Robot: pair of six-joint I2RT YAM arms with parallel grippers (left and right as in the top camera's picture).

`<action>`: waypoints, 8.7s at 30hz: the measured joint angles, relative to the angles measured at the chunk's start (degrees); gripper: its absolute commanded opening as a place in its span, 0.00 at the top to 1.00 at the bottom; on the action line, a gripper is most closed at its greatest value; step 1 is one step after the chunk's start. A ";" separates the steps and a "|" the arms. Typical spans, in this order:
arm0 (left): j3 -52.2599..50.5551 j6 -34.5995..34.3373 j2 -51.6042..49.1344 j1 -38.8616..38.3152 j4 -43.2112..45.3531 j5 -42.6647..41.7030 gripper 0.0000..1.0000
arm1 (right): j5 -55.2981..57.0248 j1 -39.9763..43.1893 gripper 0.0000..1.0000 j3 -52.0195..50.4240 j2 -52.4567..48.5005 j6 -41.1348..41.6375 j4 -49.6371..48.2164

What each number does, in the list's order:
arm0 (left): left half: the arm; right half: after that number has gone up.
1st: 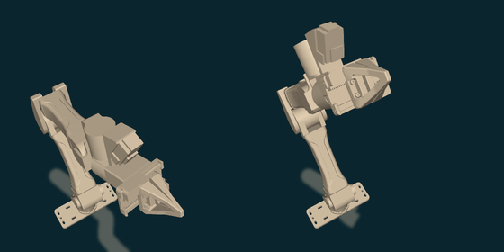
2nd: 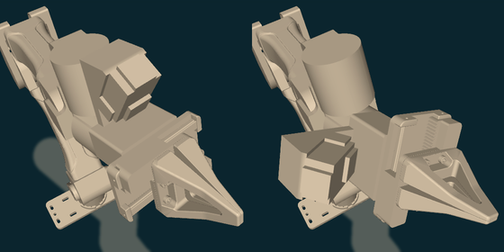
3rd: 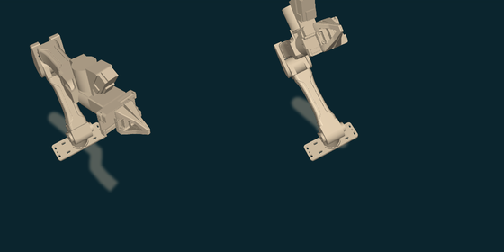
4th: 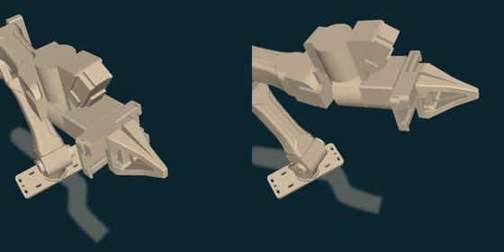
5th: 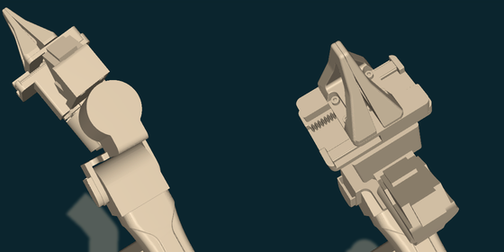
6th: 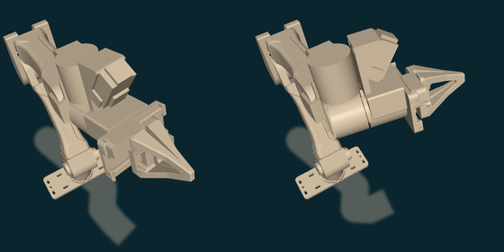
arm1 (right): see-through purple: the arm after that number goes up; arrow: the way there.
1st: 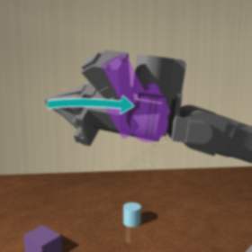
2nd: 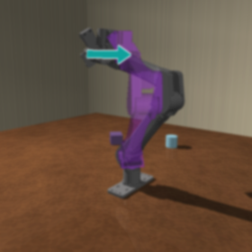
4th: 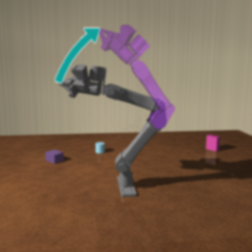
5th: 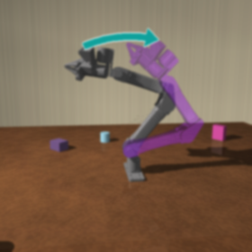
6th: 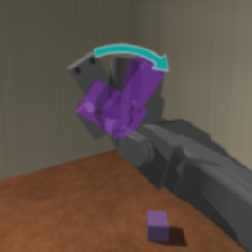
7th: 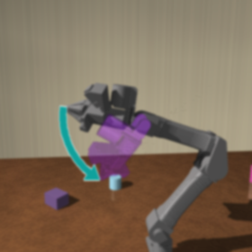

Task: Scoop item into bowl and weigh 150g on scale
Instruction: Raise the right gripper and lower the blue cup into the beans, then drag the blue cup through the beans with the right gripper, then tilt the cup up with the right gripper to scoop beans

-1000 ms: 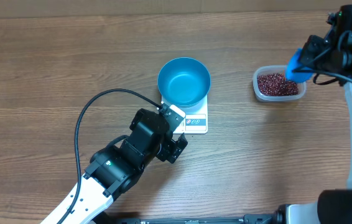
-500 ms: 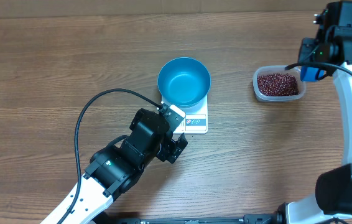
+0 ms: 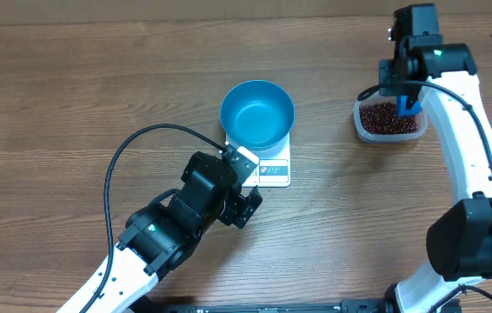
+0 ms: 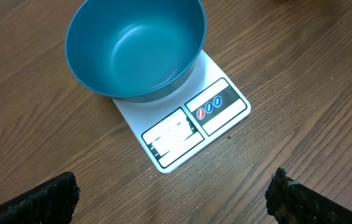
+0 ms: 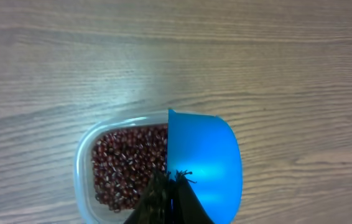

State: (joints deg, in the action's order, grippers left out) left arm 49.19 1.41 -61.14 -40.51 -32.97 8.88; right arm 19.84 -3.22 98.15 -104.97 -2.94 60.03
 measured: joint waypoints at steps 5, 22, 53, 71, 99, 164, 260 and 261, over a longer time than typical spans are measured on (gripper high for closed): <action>0.00 -0.02 0.00 0.00 0.00 0.00 0.01 | 3.15 -0.04 0.96 0.00 -0.98 0.70 1.09; 0.00 -0.02 0.00 0.00 0.00 0.00 0.01 | 4.61 -0.04 0.96 0.00 -5.44 2.29 2.27; 0.00 0.00 0.00 0.00 0.00 0.00 0.00 | -1.31 -0.55 0.96 0.00 -7.58 2.32 2.62; 0.00 -0.02 0.00 0.00 0.00 0.00 0.00 | -7.67 -0.28 0.96 0.00 -8.04 2.34 2.51; 0.00 0.00 0.00 0.00 0.00 0.00 0.00 | -28.89 9.22 0.96 0.00 -8.09 1.03 2.05; 0.00 -0.02 0.00 0.00 0.00 0.00 0.01 | -55.87 23.82 0.96 0.33 -14.60 -5.14 3.43; 0.00 -0.02 0.00 0.00 0.00 0.00 0.00 | -83.91 32.81 0.96 0.31 -15.65 -12.13 6.71; 0.00 0.00 0.00 0.00 0.00 0.00 0.00 | -84.28 32.81 0.96 0.31 -15.65 -12.11 6.82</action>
State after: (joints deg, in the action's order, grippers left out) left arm 49.19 1.41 -61.14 -40.51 -32.97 8.88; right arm -64.45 29.58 98.45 -120.62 -15.05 66.85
